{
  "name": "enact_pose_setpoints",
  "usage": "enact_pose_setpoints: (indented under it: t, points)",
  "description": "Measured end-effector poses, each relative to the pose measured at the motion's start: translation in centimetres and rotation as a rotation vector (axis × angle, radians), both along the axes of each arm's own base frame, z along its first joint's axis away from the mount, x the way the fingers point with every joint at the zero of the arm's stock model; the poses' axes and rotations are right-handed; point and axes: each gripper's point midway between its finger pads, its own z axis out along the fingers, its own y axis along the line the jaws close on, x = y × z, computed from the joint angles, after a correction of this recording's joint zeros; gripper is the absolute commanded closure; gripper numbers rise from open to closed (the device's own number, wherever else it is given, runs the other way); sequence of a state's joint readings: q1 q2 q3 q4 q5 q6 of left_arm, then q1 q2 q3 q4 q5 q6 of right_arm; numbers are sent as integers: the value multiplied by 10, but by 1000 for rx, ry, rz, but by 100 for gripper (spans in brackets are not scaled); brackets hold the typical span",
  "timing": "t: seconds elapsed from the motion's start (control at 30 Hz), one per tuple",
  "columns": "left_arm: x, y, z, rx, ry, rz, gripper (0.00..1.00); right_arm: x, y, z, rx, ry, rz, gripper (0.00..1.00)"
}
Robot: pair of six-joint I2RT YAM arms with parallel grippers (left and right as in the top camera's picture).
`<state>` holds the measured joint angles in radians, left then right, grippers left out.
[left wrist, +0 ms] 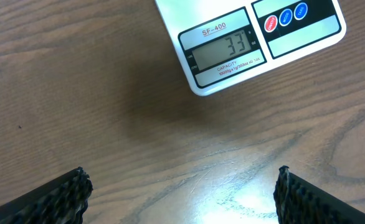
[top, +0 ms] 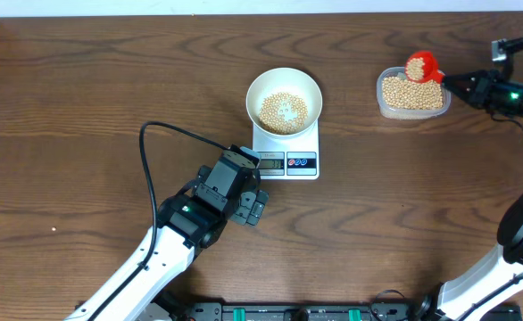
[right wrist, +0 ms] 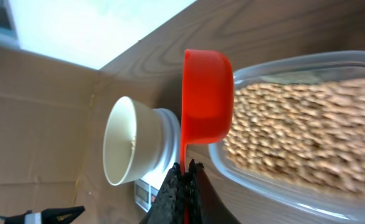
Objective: Scoop item into bowl and weigh 50g on scale
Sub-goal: 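Scoop soybeans and lift the scoop out of the tub, then carry the scoop over the bowl and tilt it slightly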
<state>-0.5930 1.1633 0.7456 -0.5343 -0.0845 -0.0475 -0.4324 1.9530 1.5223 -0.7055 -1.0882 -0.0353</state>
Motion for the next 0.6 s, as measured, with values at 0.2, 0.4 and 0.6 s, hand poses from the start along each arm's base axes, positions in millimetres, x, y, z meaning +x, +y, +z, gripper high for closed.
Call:
enact_pose_setpoints:
  t: [0.2, 0.4, 0.6]
  points:
    - [0, 0, 0, 0, 0, 0, 4, 10, 44, 9, 28, -36, 88, 99]
    - [0, 0, 0, 0, 0, 0, 4, 17, 99, 18, 43, -71, 191, 99]
    - [0, 0, 0, 0, 0, 0, 4, 14, 152, 22, 50, -93, 294, 99]
